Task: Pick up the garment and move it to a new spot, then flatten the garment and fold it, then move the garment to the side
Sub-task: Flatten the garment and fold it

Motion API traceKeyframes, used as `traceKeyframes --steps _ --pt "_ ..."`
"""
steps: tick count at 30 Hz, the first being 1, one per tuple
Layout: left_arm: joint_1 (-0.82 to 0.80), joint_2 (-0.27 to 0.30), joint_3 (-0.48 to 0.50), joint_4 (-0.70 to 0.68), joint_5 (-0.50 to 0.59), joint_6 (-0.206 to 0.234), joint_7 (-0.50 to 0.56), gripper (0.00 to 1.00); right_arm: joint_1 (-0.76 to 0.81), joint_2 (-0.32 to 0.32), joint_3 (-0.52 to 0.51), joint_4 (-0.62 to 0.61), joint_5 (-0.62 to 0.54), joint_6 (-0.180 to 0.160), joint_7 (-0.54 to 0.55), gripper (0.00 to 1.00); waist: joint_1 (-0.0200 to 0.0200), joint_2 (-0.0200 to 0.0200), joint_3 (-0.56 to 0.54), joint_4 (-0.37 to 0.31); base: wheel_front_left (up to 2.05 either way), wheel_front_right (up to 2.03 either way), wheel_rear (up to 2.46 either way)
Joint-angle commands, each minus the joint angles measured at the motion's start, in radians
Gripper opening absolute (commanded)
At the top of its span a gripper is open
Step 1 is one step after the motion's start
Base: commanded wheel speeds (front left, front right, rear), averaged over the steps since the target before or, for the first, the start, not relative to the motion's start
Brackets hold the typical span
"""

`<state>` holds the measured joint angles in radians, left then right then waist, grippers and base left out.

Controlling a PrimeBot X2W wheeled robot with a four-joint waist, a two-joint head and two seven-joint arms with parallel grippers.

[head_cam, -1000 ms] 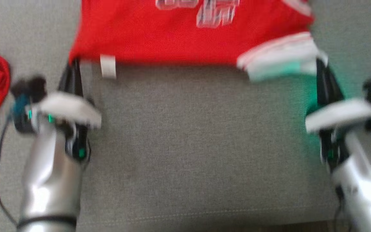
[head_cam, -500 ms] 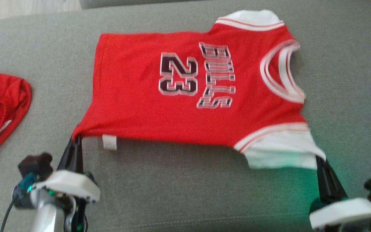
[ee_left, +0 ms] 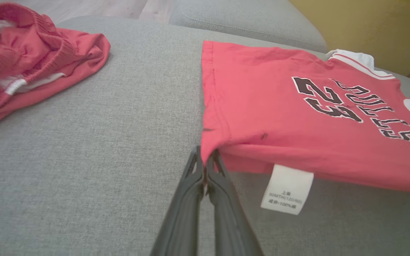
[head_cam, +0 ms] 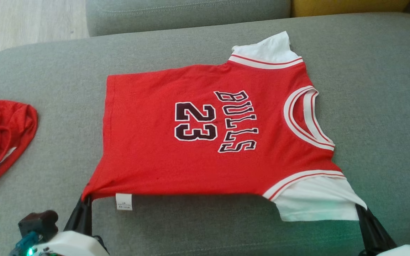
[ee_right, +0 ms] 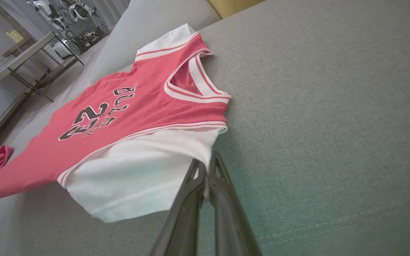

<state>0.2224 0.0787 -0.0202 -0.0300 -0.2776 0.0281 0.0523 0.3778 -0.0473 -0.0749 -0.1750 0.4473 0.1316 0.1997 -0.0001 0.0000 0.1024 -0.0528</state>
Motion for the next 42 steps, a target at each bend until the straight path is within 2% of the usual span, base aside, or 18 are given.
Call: traceKeyframes --steps 1,7,12,18,25,32,33,34,35,36,42 --pt "-0.029 0.010 0.031 -0.048 -0.006 0.012 0.005 0.00 -0.024 -0.016 0.004 -0.039 -0.006 -0.001 0.008 0.00 0.0001 0.0000 -0.001 0.003 0.00 0.00 0.00" --pt "-0.042 0.016 0.016 -0.059 -0.016 0.006 0.043 0.00 -0.049 -0.010 -0.007 -0.008 -0.001 -0.001 0.041 0.00 0.0001 0.0000 0.002 0.008 0.00 0.00 0.00" --pt "-0.113 0.038 0.008 -0.016 -0.053 -0.030 0.102 0.00 -0.148 -0.016 0.005 0.027 -0.007 -0.001 0.087 0.00 0.0001 0.0000 0.031 0.006 0.00 0.00 0.00" --pt "-0.214 0.054 0.007 0.036 -0.118 -0.066 0.190 0.00 -0.295 -0.055 0.021 0.080 0.006 -0.001 0.099 0.00 0.0001 0.0000 0.079 0.008 0.00 0.00 0.00" --pt "-0.347 0.070 0.018 0.089 -0.165 -0.077 0.252 0.00 -0.475 -0.097 0.055 0.211 0.023 -0.001 0.100 0.00 0.0001 0.0000 0.133 0.021 0.00 0.00 0.00" --pt "-0.413 0.066 0.023 0.166 -0.210 -0.086 0.278 0.00 -0.623 -0.135 0.112 0.380 0.052 -0.001 0.058 0.00 0.0001 0.0000 0.161 0.021 0.00 0.00 0.00" --pt "-0.426 0.065 0.018 0.186 -0.214 -0.092 0.276 0.31 -0.659 -0.138 0.135 0.414 0.077 -0.001 0.033 0.00 0.0001 0.0000 0.169 0.022 0.00 0.00 0.00" --pt "-0.430 0.060 0.018 0.196 -0.222 -0.092 0.276 0.76 -0.674 -0.139 0.146 0.428 0.092 -0.001 0.019 0.29 0.0001 0.0000 0.173 0.023 0.00 0.00 0.00" --pt "-0.433 0.053 0.017 0.205 -0.235 -0.096 0.278 1.00 -0.686 -0.140 0.151 0.442 0.103 -0.001 0.002 0.78 0.0001 0.0000 0.175 0.024 0.00 0.00 0.00" --pt "-0.436 0.049 0.017 0.211 -0.245 -0.099 0.274 1.00 -0.696 -0.139 0.155 0.453 0.113 -0.001 -0.016 1.00 0.0001 0.0000 0.177 0.025 0.00 0.00 0.00" --pt "-0.433 0.049 0.024 0.222 -0.213 -0.093 0.162 1.00 -0.732 -0.159 0.203 0.471 0.126 -0.001 -0.162 1.00 0.0001 0.0000 0.177 0.027 0.00 0.00 0.00"
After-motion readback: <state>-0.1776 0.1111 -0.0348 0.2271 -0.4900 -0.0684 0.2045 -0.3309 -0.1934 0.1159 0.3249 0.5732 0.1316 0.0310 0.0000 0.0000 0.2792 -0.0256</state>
